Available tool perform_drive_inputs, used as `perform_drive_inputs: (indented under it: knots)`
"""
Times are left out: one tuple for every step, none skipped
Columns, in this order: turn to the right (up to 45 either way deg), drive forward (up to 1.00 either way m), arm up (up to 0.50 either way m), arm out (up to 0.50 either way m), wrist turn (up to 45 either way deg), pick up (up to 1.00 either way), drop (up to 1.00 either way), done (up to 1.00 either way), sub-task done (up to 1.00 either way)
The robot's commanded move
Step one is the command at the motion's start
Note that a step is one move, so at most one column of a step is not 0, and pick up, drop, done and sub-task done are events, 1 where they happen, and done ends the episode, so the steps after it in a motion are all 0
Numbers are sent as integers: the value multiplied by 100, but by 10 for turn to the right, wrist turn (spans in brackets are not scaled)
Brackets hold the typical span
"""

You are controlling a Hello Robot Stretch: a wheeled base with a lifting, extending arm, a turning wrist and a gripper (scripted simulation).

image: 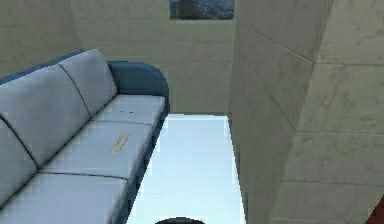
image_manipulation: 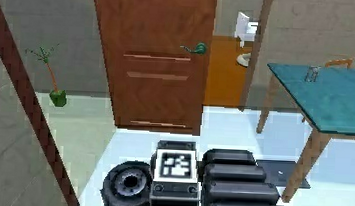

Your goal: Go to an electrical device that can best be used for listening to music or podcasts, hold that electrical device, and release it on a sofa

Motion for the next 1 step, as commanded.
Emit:
perform_drive_inputs:
  knots:
    - [-30, 0, 0, 0, 0, 0, 0, 0, 0]
